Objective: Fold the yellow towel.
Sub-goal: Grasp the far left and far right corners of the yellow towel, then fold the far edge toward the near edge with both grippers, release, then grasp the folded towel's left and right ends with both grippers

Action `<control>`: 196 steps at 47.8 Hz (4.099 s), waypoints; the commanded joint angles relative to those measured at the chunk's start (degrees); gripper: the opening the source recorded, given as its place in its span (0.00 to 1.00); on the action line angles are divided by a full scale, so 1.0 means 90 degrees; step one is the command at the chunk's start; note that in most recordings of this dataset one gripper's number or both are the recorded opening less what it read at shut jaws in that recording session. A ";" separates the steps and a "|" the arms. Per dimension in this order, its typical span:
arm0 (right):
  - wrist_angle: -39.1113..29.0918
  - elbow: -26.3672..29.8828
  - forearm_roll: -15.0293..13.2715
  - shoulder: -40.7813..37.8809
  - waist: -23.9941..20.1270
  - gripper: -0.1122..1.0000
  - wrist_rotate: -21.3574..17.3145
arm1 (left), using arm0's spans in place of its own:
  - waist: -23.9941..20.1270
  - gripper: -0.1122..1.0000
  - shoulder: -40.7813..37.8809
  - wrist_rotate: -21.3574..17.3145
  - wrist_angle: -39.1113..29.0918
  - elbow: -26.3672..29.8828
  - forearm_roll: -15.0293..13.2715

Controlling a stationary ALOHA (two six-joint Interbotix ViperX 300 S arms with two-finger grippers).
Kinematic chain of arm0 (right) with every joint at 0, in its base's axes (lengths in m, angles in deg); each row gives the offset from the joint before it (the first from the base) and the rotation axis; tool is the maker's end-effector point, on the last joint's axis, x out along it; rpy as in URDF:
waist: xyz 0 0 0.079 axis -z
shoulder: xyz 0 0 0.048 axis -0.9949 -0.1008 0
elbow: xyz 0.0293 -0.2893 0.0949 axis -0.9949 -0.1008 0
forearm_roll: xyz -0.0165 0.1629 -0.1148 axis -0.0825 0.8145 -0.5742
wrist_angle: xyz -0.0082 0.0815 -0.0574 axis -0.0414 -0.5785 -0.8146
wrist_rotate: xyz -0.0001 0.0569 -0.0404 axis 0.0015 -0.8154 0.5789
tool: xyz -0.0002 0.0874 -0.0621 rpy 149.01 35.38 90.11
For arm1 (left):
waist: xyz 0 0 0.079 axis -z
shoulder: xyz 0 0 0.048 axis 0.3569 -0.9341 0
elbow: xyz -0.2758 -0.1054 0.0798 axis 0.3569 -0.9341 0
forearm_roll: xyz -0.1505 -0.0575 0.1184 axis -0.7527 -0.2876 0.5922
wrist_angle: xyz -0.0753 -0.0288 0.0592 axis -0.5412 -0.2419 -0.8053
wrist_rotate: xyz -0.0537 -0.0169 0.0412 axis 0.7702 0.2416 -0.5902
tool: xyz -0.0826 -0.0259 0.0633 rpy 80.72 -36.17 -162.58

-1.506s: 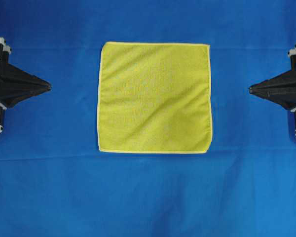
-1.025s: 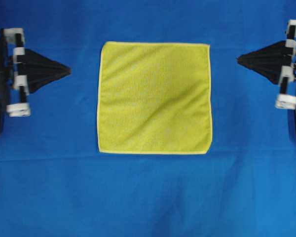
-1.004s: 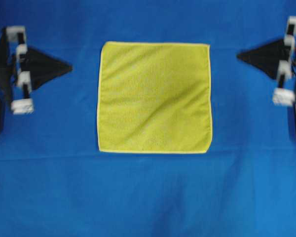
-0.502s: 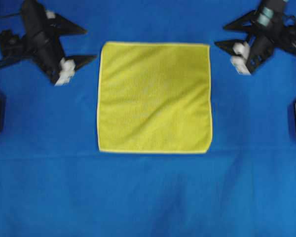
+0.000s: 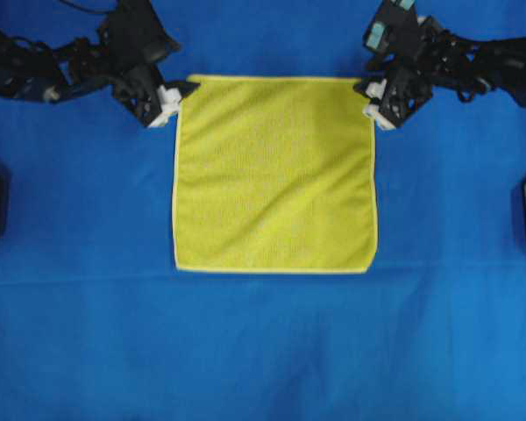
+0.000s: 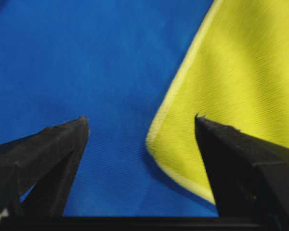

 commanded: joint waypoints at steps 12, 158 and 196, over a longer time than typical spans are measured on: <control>0.0039 0.0176 -0.0049 -0.0176 0.0117 0.54 0.0010 | -0.0137 0.75 -0.0439 -0.0039 -0.0225 0.0371 0.0000; -0.1680 -0.0449 -0.0225 0.2197 -0.3623 0.64 -0.2275 | 0.3594 0.66 0.1963 0.1504 -0.2578 -0.0059 -0.0020; -0.0820 -0.0557 -0.0713 0.0518 -0.2090 0.64 -0.2305 | 0.2178 0.65 0.0742 0.0547 -0.2197 -0.0117 -0.0020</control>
